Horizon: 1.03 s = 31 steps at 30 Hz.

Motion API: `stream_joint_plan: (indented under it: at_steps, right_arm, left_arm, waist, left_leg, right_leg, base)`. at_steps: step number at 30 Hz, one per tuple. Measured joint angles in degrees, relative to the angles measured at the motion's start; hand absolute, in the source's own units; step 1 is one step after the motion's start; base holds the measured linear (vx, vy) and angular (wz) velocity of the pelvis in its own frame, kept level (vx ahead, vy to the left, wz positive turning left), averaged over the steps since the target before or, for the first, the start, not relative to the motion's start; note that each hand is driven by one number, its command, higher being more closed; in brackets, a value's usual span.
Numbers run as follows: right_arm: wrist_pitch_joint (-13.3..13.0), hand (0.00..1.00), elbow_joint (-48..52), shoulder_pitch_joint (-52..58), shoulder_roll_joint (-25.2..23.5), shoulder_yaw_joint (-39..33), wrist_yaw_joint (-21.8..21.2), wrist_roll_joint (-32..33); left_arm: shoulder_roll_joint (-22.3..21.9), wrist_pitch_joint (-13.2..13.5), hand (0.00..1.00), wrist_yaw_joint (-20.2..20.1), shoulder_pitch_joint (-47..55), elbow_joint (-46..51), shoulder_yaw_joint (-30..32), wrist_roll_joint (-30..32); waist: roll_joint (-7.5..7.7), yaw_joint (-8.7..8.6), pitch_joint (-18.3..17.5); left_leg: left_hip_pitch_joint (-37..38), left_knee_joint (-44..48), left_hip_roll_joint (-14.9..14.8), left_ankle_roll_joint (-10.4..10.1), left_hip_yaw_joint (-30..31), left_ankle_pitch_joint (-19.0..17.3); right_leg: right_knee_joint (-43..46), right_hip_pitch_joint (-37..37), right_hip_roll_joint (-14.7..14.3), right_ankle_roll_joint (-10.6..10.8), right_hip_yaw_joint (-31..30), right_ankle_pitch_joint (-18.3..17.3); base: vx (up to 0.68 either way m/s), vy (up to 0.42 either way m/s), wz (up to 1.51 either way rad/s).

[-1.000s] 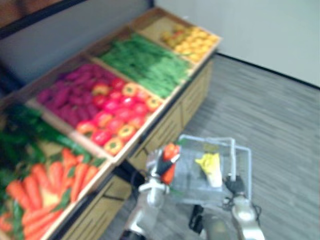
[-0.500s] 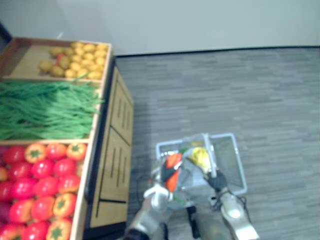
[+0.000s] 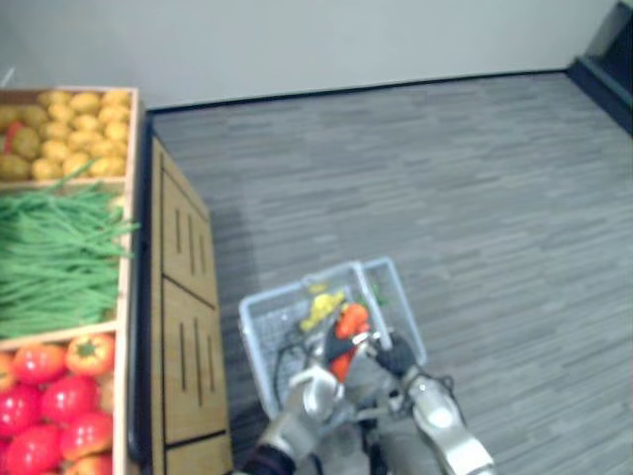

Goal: Pick vegetable in the basket

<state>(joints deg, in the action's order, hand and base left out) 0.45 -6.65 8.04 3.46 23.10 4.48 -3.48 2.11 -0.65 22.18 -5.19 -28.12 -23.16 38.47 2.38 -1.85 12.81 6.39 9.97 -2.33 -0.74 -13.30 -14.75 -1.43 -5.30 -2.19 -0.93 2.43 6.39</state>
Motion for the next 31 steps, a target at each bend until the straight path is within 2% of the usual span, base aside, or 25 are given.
stream_joint_plan:
  at_steps: [3,9,12,16,18,20,24,26,29,31]
  right_arm:
    - [0.0,1.00,1.0,1.6,0.2,-0.5,0.1,0.0]
    - [0.0,1.00,1.4,3.0,0.0,-7.0,0.8,-0.5]
    - [0.1,1.00,1.0,4.7,-1.9,-9.7,1.4,-1.8]
    - [0.3,1.00,-4.0,4.8,-5.0,-16.1,2.2,-3.6]
    - [0.5,1.00,-7.6,4.7,-5.1,-20.5,3.1,-5.1]
    - [0.8,1.00,-12.2,4.5,-5.0,-26.4,5.5,-5.5]
    - [2.3,1.00,-17.9,3.4,-4.3,-33.2,9.4,-6.5]
    - [2.8,1.00,-20.7,1.9,-3.8,-36.3,10.9,-7.8]
    - [3.1,1.00,-23.2,1.0,-2.7,-38.6,11.7,-7.8]
    - [3.2,1.00,-24.7,0.6,-1.8,-39.4,11.7,-7.8]
  left_arm:
    - [0.0,-0.1,0.00,0.0,0.1,-1.3,0.1,0.0]
    - [0.3,-0.7,0.00,-0.1,0.9,-2.0,1.7,0.2]
    - [-0.2,-0.6,0.00,-0.1,1.5,-0.6,2.6,0.2]
    - [-1.1,1.4,0.00,0.7,5.7,9.3,6.9,-0.4]
    - [-1.0,1.6,0.00,2.5,6.3,10.1,11.2,-2.7]
    - [-0.6,0.8,0.00,4.7,8.0,9.6,18.4,-6.5]
    - [0.9,0.4,0.00,6.1,9.1,3.1,26.0,-13.5]
    - [1.4,0.3,0.00,6.2,9.3,-4.4,29.6,-18.0]
    - [1.3,0.0,0.00,6.1,10.1,-12.5,32.2,-22.3]
    - [1.4,-0.1,0.00,5.7,10.3,-15.9,33.5,-22.6]
  waist:
    - [-0.30,0.03,-0.2]
    - [-1.85,0.24,-0.9]
    - [-2.15,0.27,-1.1]
    - [-2.80,0.29,-1.4]
    - [-3.55,0.38,-1.9]
    - [-4.11,0.36,-2.2]
    - [-4.12,0.40,-2.2]
    - [-4.08,0.41,-2.2]
    - [-4.04,0.44,-2.3]
    - [-4.02,0.56,-2.3]
  left_leg:
    - [0.4,0.0,0.8,0.0,0.4,0.0]
    - [1.1,-0.9,1.8,0.0,2.6,0.0]
    - [1.3,-1.3,1.9,0.0,3.2,0.0]
    - [1.8,-2.8,1.7,0.0,4.6,0.0]
    - [1.8,-2.9,1.5,0.0,4.9,0.0]
    - [2.0,-2.9,1.3,0.0,5.3,0.0]
    - [2.8,-3.1,1.1,-0.1,6.0,-0.1]
    - [3.0,-3.7,1.1,-0.2,5.9,-0.1]
    - [3.0,-3.7,0.9,-0.6,6.0,-0.4]
    - [3.0,-3.7,0.8,-0.6,6.0,-0.4]
  right_leg:
    - [-4.8,2.7,0.6,0.6,-0.1,2.1]
    - [-5.2,3.4,1.6,0.9,0.7,2.3]
    - [-5.2,3.6,1.8,0.9,1.5,2.3]
    - [-5.2,3.7,1.7,1.0,2.5,2.3]
    - [-5.2,3.8,1.7,1.0,3.2,2.3]
    - [-5.2,4.0,1.5,1.0,3.4,2.3]
    - [-5.2,4.7,1.3,1.0,3.6,2.3]
    - [-5.2,4.7,1.4,1.0,3.6,2.2]
    - [-5.2,4.9,1.3,1.1,3.9,2.0]
    - [-5.2,4.8,1.2,1.0,4.0,1.9]
  base:
    - [0.02,0.128,0.02]
    - [-0.02,0.097,0.10]
    - [-0.03,0.053,0.12]
    - [-0.03,0.015,0.13]
    - [-0.02,0.009,0.15]
    - [-0.02,0.004,0.07]
    - [-0.03,0.009,0.06]
    - [-0.05,0.020,-0.01]
    - [-0.03,0.010,0.00]
    - [0.00,0.000,0.00]
